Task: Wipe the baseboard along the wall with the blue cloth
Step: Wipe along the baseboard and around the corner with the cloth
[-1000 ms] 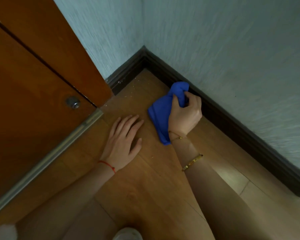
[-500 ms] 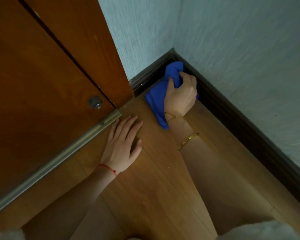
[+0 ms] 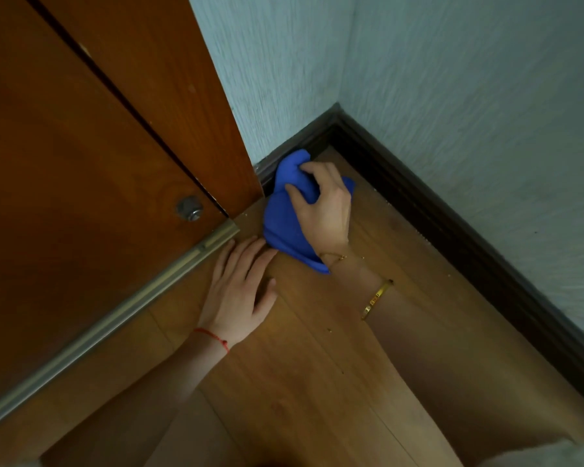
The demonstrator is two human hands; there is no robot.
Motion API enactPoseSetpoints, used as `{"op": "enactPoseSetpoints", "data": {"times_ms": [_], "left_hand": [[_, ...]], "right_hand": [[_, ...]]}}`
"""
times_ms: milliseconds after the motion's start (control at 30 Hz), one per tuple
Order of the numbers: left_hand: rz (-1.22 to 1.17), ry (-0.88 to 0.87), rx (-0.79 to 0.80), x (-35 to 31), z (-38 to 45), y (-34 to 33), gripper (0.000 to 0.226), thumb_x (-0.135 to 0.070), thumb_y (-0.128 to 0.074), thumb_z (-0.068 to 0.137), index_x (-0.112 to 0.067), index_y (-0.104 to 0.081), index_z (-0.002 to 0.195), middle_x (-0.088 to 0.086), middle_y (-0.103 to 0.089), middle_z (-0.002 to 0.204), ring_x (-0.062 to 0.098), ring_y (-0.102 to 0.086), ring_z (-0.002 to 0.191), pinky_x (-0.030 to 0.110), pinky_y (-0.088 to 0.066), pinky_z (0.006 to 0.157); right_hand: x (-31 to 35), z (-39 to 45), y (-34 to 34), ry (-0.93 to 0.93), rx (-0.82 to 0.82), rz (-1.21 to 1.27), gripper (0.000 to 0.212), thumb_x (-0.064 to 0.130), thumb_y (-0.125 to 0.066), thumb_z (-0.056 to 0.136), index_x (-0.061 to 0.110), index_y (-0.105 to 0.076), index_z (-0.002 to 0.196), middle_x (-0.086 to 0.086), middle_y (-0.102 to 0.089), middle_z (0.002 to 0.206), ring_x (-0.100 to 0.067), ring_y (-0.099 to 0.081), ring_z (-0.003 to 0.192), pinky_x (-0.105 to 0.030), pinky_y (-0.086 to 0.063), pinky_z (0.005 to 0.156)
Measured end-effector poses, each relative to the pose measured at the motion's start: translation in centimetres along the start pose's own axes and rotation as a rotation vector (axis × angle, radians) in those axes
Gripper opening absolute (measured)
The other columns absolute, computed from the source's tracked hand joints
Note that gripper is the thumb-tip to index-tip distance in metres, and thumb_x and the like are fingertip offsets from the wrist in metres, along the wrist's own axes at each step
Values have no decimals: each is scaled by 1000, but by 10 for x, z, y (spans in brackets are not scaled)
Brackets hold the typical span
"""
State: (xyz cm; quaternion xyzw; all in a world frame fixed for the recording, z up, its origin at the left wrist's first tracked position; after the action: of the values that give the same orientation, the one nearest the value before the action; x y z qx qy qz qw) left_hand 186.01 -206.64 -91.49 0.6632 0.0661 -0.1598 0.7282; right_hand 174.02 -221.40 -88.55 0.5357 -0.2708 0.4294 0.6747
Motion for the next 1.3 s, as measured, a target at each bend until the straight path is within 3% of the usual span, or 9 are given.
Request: {"op": "enactPoseSetpoints", "data": {"times_ms": [67, 167, 333, 533, 767, 967, 1033, 1167, 1300], "left_hand": [[3, -32, -18, 0, -5, 5, 45, -30, -48, 96, -6, -59, 134, 14, -55, 141, 27, -42, 138, 48, -23, 122], [16, -56, -16, 3, -14, 9, 45, -29, -49, 96, -7, -59, 134, 12, -56, 140, 28, -44, 137, 51, -27, 120], [26, 72, 2, 21, -24, 11, 51, -33, -48, 95, -10, -54, 140, 11, -48, 148, 27, -42, 139, 52, -29, 118], [25, 111, 16, 27, -26, 9, 55, -34, -46, 95, -10, -47, 145, 12, -42, 153, 27, -37, 142, 52, -26, 120], [17, 121, 36, 29, -26, 7, 55, -35, -45, 96, -12, -45, 146, 11, -41, 154, 28, -34, 144, 53, -24, 121], [12, 123, 39, 29, -27, 7, 55, -34, -47, 95, -12, -47, 146, 11, -41, 153, 28, -35, 144, 54, -26, 119], [5, 121, 40, 29, -27, 7, 55, -34, -47, 95, -12, -47, 146, 10, -41, 154, 28, -35, 144, 54, -26, 119], [16, 110, 23, 27, -27, 9, 54, -33, -47, 95, -11, -48, 144, 11, -42, 152, 28, -35, 144, 53, -24, 121], [9, 115, 25, 28, -27, 9, 55, -34, -47, 95, -11, -47, 145, 11, -42, 153, 27, -34, 144, 53, -24, 121]], "right_hand": [[4, 1, -2, 69, 75, 2, 24, 8, -72, 85, 2, -65, 106, -9, -62, 103, -16, -58, 96, -12, -44, 84], [6, 3, 0, 138, 124, -40, 22, 6, -70, 85, 3, -65, 107, -9, -62, 104, -16, -59, 96, -12, -43, 84], [-2, 12, 14, -59, -137, -79, 25, 6, -68, 86, 5, -66, 110, -10, -61, 108, -17, -59, 97, -19, -46, 82], [26, -17, -11, 261, 157, -134, 24, 7, -67, 86, 4, -66, 110, -10, -60, 106, -21, -59, 95, -31, -53, 81], [-2, 16, 16, -31, -128, -125, 25, 6, -66, 85, 4, -66, 110, -12, -58, 108, -23, -61, 96, -36, -53, 82], [25, -16, -12, 297, 176, -186, 24, 6, -68, 86, 4, -66, 109, -12, -60, 107, -22, -60, 94, -33, -54, 80], [17, -3, -4, 245, 144, -178, 25, 5, -67, 85, 4, -66, 110, -12, -59, 107, -22, -60, 95, -33, -54, 79], [-8, 26, 23, -41, -96, -126, 27, 6, -65, 86, 4, -67, 113, -14, -59, 111, -22, -61, 97, -33, -52, 84], [8, 6, 7, 18, -52, -116, 32, 11, -68, 87, 3, -62, 117, -13, -59, 114, -21, -59, 102, -18, -44, 86]]}}
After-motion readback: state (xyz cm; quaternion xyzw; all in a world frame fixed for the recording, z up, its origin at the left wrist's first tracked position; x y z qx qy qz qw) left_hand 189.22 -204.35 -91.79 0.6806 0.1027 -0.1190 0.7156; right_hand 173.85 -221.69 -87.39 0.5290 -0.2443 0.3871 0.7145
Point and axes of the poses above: each hand's wrist, its own z-axis towards the middle knuckle, its own y-axis out of the back of the hand, x = y × z, the point moved 7 cm from there along z, towards the middle knuckle
